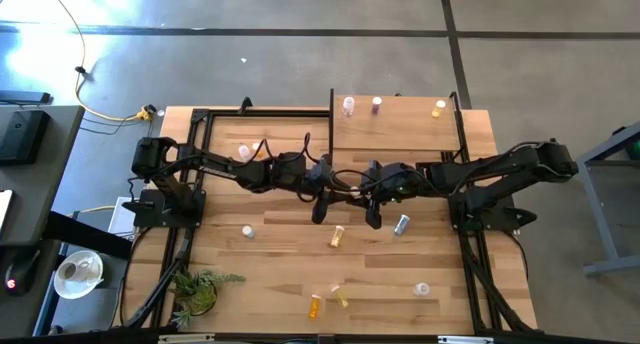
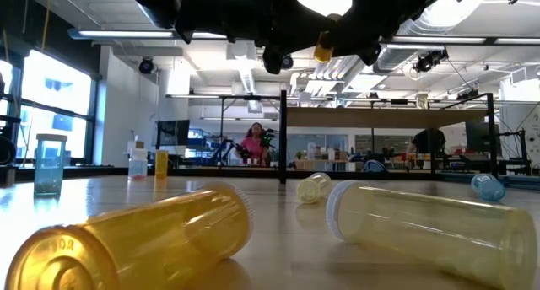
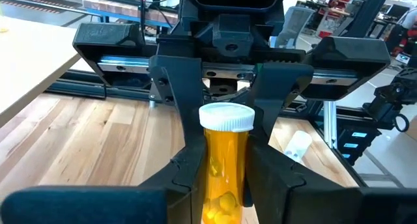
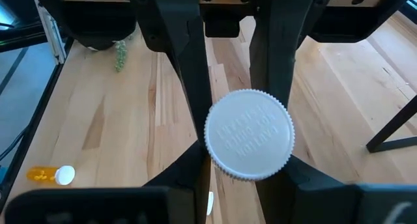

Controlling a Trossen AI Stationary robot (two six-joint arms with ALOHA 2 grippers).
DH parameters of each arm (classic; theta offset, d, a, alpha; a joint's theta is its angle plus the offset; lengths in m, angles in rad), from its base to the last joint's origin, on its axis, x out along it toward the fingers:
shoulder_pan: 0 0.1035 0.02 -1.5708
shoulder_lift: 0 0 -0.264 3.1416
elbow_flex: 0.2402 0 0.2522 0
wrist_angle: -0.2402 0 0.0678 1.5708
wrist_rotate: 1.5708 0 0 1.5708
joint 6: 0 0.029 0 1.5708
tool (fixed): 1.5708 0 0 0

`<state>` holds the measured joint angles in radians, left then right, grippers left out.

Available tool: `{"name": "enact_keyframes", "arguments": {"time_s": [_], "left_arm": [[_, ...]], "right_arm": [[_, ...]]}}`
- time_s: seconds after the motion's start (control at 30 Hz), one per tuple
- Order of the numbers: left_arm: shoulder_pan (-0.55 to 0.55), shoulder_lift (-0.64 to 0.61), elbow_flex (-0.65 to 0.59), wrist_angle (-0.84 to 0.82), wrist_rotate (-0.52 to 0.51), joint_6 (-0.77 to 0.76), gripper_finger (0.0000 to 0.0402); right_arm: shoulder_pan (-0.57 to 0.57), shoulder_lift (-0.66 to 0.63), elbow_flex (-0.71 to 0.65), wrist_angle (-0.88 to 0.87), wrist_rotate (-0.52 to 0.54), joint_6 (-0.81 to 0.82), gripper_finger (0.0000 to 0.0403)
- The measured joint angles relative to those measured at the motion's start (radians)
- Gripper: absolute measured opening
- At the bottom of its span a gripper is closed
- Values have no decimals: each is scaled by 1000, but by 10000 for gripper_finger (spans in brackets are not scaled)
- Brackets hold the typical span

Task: Pick and place medicine bottles onto shelf by color
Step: Put the middle orange pill bottle on the shelf

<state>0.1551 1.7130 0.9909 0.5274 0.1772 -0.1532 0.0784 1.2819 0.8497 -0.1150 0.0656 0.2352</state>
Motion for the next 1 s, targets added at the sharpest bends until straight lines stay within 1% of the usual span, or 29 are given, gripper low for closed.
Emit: {"name": "enact_keyframes", "arguments": {"time_s": [0.07,0.13,0.3,0.47,0.67,0.77,0.87,1.0], "left_arm": [[0,0,0,0,0,0,84],[0,0,0,0,1,0,84],[0,0,0,-9,1,3,84],[2,0,0,-11,-29,26,84],[2,0,0,-12,-33,34,83],[2,0,0,-23,-36,34,83],[2,0,0,-40,-54,36,83],[2,0,0,-65,-102,69,83]], "right_arm": [[0,0,0,-1,2,-6,90],[0,0,0,-4,2,-8,102],[0,0,1,-27,26,-1,155],[0,0,2,-147,35,49,193],[0,0,2,-280,35,147,201],[0,-12,1,-345,34,166,201],[0,-48,1,-371,34,180,201],[0,-120,1,-361,46,177,201]]}}
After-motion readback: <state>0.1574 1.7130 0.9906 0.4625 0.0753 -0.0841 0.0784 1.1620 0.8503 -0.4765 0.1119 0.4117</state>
